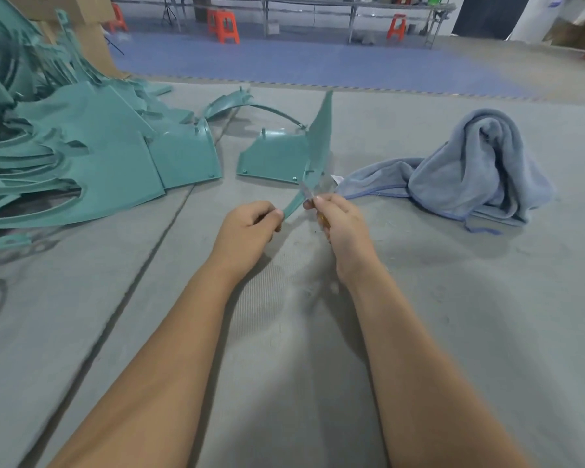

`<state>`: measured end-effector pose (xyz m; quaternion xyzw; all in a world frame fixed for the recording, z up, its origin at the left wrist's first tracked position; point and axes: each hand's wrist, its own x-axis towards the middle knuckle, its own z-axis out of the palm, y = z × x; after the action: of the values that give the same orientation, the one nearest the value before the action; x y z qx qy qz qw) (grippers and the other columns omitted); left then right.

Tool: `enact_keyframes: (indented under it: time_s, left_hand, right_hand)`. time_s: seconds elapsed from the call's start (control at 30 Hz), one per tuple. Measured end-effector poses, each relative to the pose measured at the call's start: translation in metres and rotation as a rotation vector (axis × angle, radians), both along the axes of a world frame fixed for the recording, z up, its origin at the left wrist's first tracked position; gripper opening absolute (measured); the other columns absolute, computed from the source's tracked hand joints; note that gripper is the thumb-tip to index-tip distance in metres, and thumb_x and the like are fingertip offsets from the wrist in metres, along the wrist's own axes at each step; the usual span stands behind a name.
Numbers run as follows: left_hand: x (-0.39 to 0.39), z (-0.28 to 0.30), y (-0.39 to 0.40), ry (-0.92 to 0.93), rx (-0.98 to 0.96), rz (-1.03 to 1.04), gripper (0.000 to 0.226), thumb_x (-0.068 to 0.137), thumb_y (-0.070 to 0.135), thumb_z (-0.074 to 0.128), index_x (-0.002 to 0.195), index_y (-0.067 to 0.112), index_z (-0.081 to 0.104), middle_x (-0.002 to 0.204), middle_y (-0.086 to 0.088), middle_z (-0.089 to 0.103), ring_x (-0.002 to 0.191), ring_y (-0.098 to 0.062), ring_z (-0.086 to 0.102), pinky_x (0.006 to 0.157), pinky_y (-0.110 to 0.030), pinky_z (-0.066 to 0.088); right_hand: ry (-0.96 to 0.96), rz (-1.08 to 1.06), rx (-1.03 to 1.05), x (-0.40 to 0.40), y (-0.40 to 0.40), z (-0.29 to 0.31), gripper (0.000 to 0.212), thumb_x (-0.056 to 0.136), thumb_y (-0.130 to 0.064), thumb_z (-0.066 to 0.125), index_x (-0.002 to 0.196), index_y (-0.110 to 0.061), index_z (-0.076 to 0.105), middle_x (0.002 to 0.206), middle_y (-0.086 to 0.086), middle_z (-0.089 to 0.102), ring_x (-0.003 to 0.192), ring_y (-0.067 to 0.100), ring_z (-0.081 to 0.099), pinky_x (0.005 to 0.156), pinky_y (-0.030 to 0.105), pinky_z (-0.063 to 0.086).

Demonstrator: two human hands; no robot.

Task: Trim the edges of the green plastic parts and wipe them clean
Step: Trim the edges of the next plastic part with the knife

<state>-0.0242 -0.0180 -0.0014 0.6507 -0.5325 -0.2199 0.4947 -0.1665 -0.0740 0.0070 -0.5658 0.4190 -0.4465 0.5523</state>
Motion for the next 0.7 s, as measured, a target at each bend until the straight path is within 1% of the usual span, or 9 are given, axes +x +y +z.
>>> enact_keyframes:
  time_s: [0.07,0.13,0.23,0.3,0.37,0.43,0.53,0.6,0.7]
  left_hand:
    - [-0.0032,0.0002,-0.0008,0.017,0.049,-0.035,0.029,0.092,0.026,0.052,0.065,0.015,0.057,0.050,0.011,0.044,0.048,-0.006,0.036,0.051,-0.026,0.030]
    - [-0.0035,0.0007,-0.0013,0.061,0.078,-0.038,0.026,0.087,0.027,0.050,0.064,0.017,0.058,0.049,0.011,0.044,0.048,-0.008,0.036,0.052,-0.027,0.029]
    - [-0.0007,0.0013,-0.0017,0.080,0.044,-0.035,0.025,0.095,0.021,0.049,0.071,0.020,0.057,0.057,0.009,0.048,0.051,-0.006,0.038,0.050,-0.022,0.032]
    - [0.0003,0.0013,-0.0018,0.035,0.036,-0.053,0.022,0.099,0.020,0.048,0.079,0.018,0.056,0.066,0.003,0.051,0.055,-0.006,0.041,0.052,-0.019,0.035]
    - [0.0010,0.0000,-0.0031,0.004,0.041,-0.051,0.021,0.100,0.022,0.047,0.081,0.017,0.056,0.066,0.003,0.052,0.053,-0.004,0.042,0.051,-0.016,0.035]
    - [0.0017,-0.0014,-0.0046,0.017,0.041,-0.029,0.023,0.099,0.024,0.047,0.079,0.018,0.056,0.063,0.006,0.050,0.050,-0.003,0.041,0.048,-0.015,0.034]
    - [0.0011,-0.0020,-0.0065,0.177,0.022,0.039,0.031,0.101,0.030,0.043,0.078,0.016,0.059,0.064,0.009,0.054,0.053,0.000,0.048,0.055,-0.011,0.041]
    - [0.0006,-0.0003,-0.0061,0.296,0.012,0.092,0.036,0.102,0.035,0.040,0.075,0.023,0.060,0.062,0.016,0.059,0.055,0.006,0.054,0.055,-0.010,0.045]
    - [0.0005,0.0023,-0.0050,0.321,0.026,0.103,0.040,0.102,0.042,0.034,0.075,0.023,0.056,0.054,0.014,0.054,0.053,-0.002,0.050,0.053,-0.017,0.040]
  right_hand:
    - [-0.027,0.002,0.004,0.0005,-0.0001,-0.0003,0.023,0.094,-0.021,0.058,0.072,-0.022,0.063,0.056,-0.018,0.050,0.065,0.006,0.043,0.066,0.024,0.034]
    - [-0.023,-0.003,-0.010,0.0006,-0.0006,-0.0014,0.020,0.094,-0.020,0.060,0.074,-0.021,0.061,0.055,-0.018,0.049,0.061,0.004,0.043,0.065,0.023,0.035]
    - [0.000,-0.005,-0.050,-0.0013,-0.0011,-0.0034,0.022,0.095,-0.020,0.059,0.074,-0.020,0.060,0.058,-0.011,0.046,0.059,0.006,0.039,0.062,0.023,0.034]
    - [0.016,0.025,-0.069,-0.0030,-0.0002,-0.0034,0.025,0.097,-0.018,0.056,0.073,-0.020,0.059,0.057,-0.011,0.053,0.054,0.004,0.041,0.058,0.019,0.035]
    - [0.039,0.060,-0.086,-0.0040,0.0013,-0.0036,0.025,0.098,-0.016,0.054,0.074,-0.019,0.058,0.056,-0.010,0.059,0.049,0.002,0.044,0.053,0.015,0.037]
    - [0.077,0.074,-0.106,-0.0040,0.0029,-0.0040,0.024,0.098,-0.014,0.054,0.074,-0.018,0.057,0.053,-0.009,0.058,0.047,0.002,0.044,0.053,0.015,0.037]
    - [0.118,0.109,-0.113,-0.0033,0.0041,-0.0038,0.022,0.097,-0.013,0.055,0.076,-0.017,0.060,0.052,-0.008,0.056,0.049,0.002,0.046,0.052,0.013,0.037]
    - [0.135,0.123,-0.119,-0.0026,0.0054,-0.0025,0.020,0.097,-0.013,0.057,0.078,-0.016,0.063,0.052,-0.007,0.056,0.047,0.000,0.046,0.050,0.010,0.037]
    - [0.155,0.104,-0.173,0.0013,0.0077,-0.0017,0.021,0.096,-0.016,0.059,0.075,-0.018,0.065,0.050,-0.009,0.056,0.045,0.000,0.043,0.050,0.013,0.037]
